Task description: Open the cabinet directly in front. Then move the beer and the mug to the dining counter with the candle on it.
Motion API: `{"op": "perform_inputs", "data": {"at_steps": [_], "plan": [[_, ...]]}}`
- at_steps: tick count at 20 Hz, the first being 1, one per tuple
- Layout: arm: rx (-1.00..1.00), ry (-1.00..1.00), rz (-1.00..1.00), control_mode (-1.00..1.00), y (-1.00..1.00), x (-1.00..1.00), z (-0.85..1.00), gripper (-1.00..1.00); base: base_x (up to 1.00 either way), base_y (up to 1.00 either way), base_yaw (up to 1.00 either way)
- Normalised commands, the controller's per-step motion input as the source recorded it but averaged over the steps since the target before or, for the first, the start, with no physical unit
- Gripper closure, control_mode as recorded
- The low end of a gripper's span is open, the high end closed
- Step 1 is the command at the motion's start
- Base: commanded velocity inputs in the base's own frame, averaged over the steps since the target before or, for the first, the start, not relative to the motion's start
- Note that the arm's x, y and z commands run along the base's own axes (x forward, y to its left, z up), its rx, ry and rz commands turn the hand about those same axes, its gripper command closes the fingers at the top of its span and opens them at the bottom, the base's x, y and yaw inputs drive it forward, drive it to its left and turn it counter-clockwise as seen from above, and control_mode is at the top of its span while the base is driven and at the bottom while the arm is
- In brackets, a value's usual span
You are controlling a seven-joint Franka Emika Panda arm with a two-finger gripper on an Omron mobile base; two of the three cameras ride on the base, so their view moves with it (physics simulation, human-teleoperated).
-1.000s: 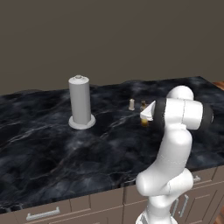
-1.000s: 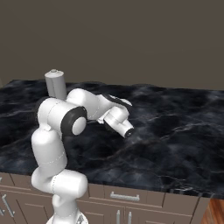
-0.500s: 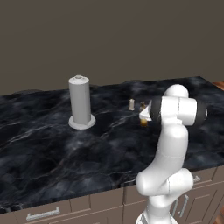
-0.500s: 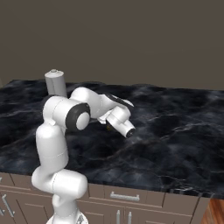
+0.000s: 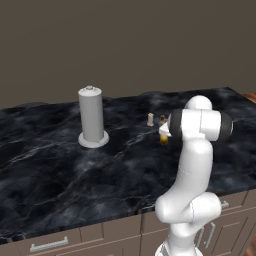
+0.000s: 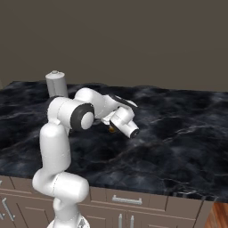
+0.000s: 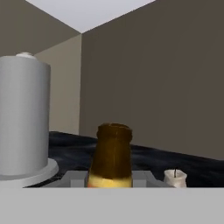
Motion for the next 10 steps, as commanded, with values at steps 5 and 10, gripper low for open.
{"op": "perform_inputs", "data": {"at_steps": [5, 10], "plan": [[0.0, 0.0, 0.0, -1.0, -0.04, 0.18, -0.2, 1.0, 0.0, 0.0, 0.0], [0.0, 0.0, 0.0, -1.0, 0.0, 0.06, -0.24, -1.0, 0.0, 0.0, 0.0]]}}
